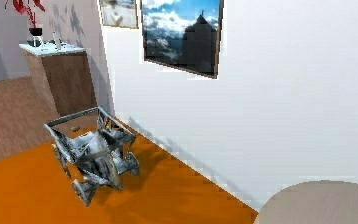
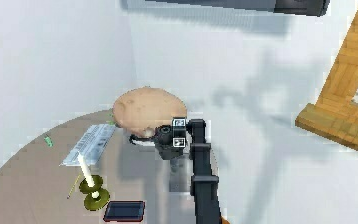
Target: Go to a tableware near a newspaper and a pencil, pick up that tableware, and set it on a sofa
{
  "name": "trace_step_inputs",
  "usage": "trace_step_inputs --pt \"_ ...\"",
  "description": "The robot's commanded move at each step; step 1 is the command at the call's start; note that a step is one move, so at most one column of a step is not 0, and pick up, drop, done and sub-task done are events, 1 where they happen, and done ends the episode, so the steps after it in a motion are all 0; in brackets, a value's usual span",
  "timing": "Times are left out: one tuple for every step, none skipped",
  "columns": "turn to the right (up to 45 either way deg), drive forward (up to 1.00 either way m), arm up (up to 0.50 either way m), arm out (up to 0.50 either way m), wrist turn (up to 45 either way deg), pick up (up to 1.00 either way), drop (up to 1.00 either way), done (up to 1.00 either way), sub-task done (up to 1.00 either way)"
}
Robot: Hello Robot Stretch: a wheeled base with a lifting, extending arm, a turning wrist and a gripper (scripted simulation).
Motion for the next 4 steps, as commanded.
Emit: trace_step_inputs --pt "0.0 0.0 0.18 0.0 0.0 0.0 0.0 0.0 0.0" --pt "0.0 0.0 0.0 0.0 -45.0 0.0 0.0 0.0 0.0" --pt "0.0 0.0 0.0 0.0 -45.0 0.0 0.0 0.0 0.0" --pt "0.0 0.0 0.0 0.0 -12.0 0.0 0.0 0.0 0.0"
